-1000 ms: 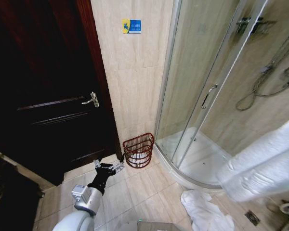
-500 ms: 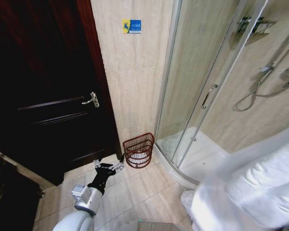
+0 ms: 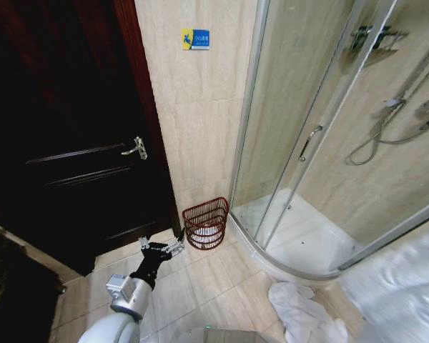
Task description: Discard the used towel into the hamper.
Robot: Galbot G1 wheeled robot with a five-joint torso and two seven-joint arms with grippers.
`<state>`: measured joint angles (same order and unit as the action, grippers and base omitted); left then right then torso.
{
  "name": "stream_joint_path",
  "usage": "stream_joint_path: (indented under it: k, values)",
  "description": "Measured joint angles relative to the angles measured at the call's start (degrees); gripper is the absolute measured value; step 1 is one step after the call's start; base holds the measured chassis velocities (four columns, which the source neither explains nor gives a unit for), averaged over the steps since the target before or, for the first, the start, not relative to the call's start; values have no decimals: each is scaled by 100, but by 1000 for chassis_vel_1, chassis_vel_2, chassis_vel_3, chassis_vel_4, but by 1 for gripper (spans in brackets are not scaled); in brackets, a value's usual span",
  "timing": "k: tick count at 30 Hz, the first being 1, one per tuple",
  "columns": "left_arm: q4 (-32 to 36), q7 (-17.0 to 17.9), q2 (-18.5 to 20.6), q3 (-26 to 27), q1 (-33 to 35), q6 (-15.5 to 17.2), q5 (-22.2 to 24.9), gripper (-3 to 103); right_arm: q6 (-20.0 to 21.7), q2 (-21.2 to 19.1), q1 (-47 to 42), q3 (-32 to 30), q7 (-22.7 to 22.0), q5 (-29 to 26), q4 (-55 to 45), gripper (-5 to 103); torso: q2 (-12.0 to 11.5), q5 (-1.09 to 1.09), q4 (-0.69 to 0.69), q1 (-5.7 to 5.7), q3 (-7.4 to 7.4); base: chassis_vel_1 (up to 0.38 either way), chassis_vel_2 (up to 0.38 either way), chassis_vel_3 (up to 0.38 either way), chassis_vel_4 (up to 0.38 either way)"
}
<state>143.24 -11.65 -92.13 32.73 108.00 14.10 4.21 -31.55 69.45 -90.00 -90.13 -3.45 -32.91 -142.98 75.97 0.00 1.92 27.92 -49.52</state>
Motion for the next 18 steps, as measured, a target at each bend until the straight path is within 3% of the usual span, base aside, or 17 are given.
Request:
stream_joint_path:
  k: [5,8,18]
  values:
    - [0,0,0,0,0,0,0,100,340,234,-158,241,-57,-228,-38,9,0,-1,0,0,0,0,0,0,0]
    - [0,0,0,0,0,0,0,100,850,424,-333,454,-186,-547,-38,9,0,2,-2,0,0,0,0,0,0]
    - [0,0,0,0,0,0,0,100,1145,271,-191,602,-338,-353,-36,9,-1,0,0,0,0,0,0,0,0]
